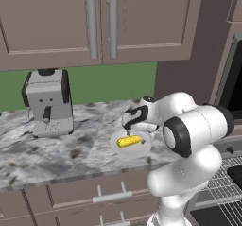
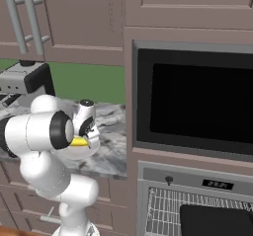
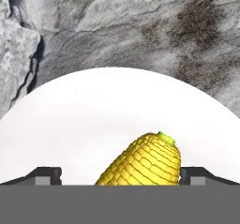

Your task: Place the corn on the top rack of the oven.

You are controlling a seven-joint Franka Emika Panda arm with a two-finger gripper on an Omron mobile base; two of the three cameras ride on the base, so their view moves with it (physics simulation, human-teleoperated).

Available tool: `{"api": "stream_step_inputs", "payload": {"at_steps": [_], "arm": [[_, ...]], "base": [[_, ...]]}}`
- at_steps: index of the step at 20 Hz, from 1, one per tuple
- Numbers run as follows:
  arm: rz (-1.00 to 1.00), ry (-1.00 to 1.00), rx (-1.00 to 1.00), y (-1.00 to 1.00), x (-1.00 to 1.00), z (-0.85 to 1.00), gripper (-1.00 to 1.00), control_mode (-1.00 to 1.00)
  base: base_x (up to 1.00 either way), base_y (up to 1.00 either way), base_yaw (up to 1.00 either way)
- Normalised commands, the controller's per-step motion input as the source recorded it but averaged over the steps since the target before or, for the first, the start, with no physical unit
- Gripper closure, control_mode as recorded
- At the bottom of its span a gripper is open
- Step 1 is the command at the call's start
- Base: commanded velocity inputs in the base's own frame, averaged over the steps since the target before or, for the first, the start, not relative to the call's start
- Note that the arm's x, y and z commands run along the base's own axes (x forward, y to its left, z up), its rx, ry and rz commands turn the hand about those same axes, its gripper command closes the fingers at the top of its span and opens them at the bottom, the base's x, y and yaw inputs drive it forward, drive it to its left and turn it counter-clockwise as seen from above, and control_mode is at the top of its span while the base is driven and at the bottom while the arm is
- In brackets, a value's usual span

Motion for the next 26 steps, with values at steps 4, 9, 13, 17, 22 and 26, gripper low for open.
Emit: {"api": "stream_step_inputs", "payload": {"at_steps": [4,9,13,17,22,26], "arm": [[-0.01,0.0,0.0,0.14,0.0,-0.22,1.0,-1.0],[-0.04,0.0,0.0,0.16,-0.01,-0.03,1.0,-1.0],[-0.07,0.03,0.0,0.06,-0.13,0.17,1.0,-1.0],[-0.12,0.01,-0.02,0.0,-0.33,0.44,1.0,-1.0],[-0.18,0.0,-0.05,0.01,-0.72,1.0,1.0,-1.0],[-0.1,0.11,-0.07,0.01,-0.67,1.0,1.0,-1.0]], "base": [[0.0,0.0,0.0],[0.0,0.0,0.0],[0.0,0.0,0.0],[0.0,0.0,0.0],[0.0,0.0,0.0],[0.0,0.0,0.0]]}}
